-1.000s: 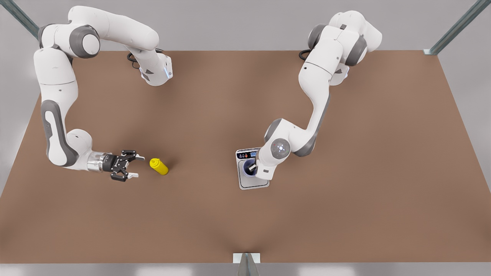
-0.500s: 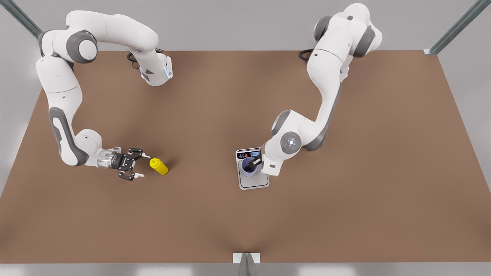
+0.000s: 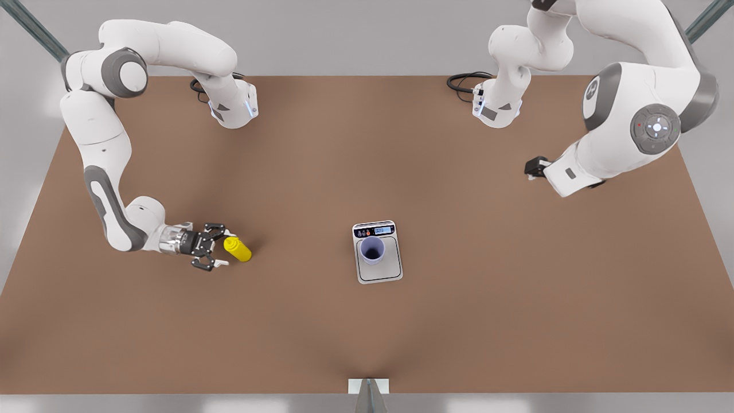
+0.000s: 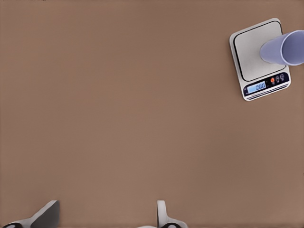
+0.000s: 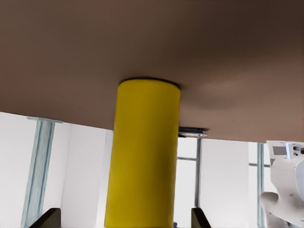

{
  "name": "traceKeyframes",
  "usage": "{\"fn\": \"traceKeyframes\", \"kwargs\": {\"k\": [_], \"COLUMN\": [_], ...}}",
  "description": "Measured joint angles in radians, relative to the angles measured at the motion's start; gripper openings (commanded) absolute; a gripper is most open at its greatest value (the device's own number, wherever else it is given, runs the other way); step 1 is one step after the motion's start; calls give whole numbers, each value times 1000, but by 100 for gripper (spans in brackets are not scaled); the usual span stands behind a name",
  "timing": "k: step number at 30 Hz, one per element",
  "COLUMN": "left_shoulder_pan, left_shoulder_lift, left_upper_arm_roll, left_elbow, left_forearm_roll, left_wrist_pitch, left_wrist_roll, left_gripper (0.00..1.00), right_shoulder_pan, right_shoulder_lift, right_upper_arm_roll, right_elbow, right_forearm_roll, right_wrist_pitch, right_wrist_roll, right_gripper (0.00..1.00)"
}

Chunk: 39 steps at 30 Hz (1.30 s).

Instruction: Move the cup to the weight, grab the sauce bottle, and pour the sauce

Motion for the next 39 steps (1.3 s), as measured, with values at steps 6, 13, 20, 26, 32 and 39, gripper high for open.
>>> {"fn": "traceKeyframes", "kwargs": {"k": [6,13,20,26,32,39], "left_shoulder_pan": [0,-1,-1,-1,-1,-1], "left_shoulder_lift": [7,68,67,68,82,82], "left_upper_arm_roll": [2,9,9,9,9,11], "left_elbow": [28,28,28,28,28,28], "left_forearm_roll": [-11,-26,-30,-32,-37,-37], "left_wrist_pitch": [9,49,49,50,51,64], "left_wrist_roll": [2,2,3,2,2,3], "left_gripper": [100,100,100,100,100,100], "right_shoulder_pan": [9,32,38,37,36,181], "right_shoulder_lift": [0,27,34,29,14,-64], "right_upper_arm_roll": [23,44,62,73,103,85], "right_elbow": [0,-14,-17,-15,86,268], "right_forearm_roll": [-7,-13,-13,-5,-3,-10], "right_wrist_pitch": [49,101,158,157,155,158], "right_wrist_roll": [9,-8,-9,-28,166,460], "right_gripper": [100,100,23,21,21,21]}}
